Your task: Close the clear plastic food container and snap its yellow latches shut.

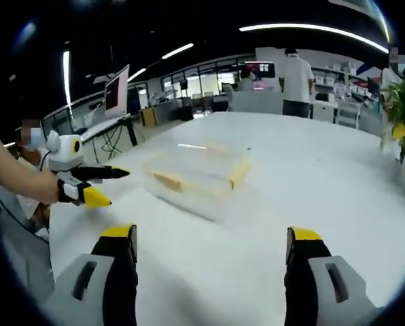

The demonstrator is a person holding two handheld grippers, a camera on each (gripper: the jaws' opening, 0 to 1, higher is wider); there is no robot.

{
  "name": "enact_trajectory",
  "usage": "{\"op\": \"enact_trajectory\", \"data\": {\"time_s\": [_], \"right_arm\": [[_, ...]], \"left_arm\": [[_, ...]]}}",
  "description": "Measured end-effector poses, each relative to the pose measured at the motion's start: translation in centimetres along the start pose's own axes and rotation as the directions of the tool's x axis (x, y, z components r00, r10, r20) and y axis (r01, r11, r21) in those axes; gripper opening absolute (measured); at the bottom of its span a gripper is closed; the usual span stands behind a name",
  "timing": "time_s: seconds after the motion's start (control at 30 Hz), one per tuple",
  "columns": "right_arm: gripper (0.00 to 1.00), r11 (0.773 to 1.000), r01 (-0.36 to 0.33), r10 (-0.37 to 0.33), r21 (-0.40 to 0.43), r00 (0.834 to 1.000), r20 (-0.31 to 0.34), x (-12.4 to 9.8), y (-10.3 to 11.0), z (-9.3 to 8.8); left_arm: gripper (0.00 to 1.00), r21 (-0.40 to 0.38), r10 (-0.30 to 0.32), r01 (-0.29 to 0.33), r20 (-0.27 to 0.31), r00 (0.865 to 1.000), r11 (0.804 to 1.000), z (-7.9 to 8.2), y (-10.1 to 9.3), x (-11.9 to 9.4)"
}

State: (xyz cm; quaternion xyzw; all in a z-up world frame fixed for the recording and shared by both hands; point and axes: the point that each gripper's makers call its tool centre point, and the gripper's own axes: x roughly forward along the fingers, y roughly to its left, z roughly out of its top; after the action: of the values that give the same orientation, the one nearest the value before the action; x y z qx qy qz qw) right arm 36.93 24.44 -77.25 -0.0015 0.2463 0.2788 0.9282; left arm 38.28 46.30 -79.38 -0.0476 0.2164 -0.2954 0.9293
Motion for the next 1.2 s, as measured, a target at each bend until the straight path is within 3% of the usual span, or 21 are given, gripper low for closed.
{"op": "enact_trajectory", "data": {"time_s": [0.1,0.27,0.63,0.83,0.97,1.07,1.13,1.2], "right_arm": [[0.88,0.999,0.04,-0.04,-0.007,0.999,0.024,-1.6,-0.3,0.2],[0.84,0.999,0.046,-0.047,0.025,0.998,0.031,-3.3,-0.1,-0.1],[0.84,0.984,0.109,-0.122,0.142,0.989,0.084,-9.0,-0.5,-0.5],[0.81,0.972,0.135,-0.153,0.194,0.985,0.084,-11.6,-0.4,-1.1],[0.8,0.966,0.125,-0.148,0.228,0.985,0.085,-13.2,0.3,-1.5],[0.79,0.962,0.121,-0.146,0.244,0.986,0.086,-14.2,0.7,-2.0],[0.79,0.96,0.12,-0.147,0.254,0.985,0.088,-14.9,1.0,-2.4],[0.79,0.958,0.121,-0.148,0.258,0.985,0.085,-15.6,1.4,-2.8]], "left_arm": [[0.9,-0.02,0.009,-0.009,-0.01,1.0,1.0,-0.8,-0.1,-1.3],[0.89,-0.034,0.024,-0.025,-0.006,1.0,0.999,-1.1,-0.2,-3.7],[0.87,-0.127,0.086,-0.079,0.052,0.995,0.989,-1.0,-1.0,-9.6],[0.86,-0.145,0.101,-0.093,0.044,0.994,0.985,-1.8,-1.5,-12.2],[0.86,-0.137,0.097,-0.085,0.08,0.992,0.987,-0.5,-2.8,-14.0],[0.85,-0.131,0.094,-0.082,0.084,0.992,0.988,-0.4,-3.6,-14.7],[0.85,-0.125,0.124,-0.113,0.087,0.988,0.986,-0.2,-3.7,-15.4],[0.85,-0.131,0.105,-0.093,0.091,0.99,0.987,0.0,-4.2,-15.8]]}}
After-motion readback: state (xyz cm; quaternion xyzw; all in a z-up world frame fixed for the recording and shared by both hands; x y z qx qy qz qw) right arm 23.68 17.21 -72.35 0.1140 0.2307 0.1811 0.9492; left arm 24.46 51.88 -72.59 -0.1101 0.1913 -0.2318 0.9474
